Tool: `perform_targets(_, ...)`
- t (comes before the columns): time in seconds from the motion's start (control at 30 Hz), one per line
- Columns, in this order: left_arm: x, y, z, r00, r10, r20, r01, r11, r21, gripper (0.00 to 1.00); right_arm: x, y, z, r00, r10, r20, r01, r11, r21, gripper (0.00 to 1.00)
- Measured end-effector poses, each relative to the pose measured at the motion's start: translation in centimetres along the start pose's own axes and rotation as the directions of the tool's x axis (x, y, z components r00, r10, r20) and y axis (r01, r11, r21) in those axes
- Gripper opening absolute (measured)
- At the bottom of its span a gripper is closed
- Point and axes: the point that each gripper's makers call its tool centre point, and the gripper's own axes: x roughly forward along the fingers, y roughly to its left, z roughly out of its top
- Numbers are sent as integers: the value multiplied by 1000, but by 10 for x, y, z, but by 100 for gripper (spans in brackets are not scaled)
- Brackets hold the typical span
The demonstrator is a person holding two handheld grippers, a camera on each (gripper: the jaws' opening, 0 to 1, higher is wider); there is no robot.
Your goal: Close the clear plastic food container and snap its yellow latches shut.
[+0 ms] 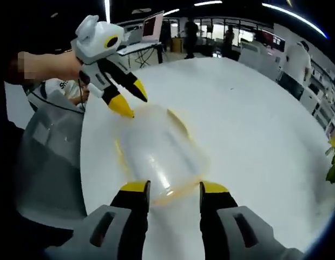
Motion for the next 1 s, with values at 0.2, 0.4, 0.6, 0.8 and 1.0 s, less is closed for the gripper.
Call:
perform_targets(0.2,6,-24,21,995,-96,19,93,986,138,20,2,0,13,1000,26,11,-25,998,-51,33)
perform_targets(0.4,17,-46,26,987,-160,6,155,962,225,20,13,10,36,993,101,55,-95,989,-109,34)
perform_targets(0.6,18,-55,32,981,-192,26,183,962,201,20,24,15,44,990,136,49,-129,984,-119,34)
perform_targets(0.8,20,-52,28,983,-183,7,178,960,217,20,33,16,47,987,153,44,-147,981,-124,33)
perform_targets(1.0,24,-51,26,983,-186,-3,182,959,218,20,36,15,50,987,156,37,-150,979,-136,32)
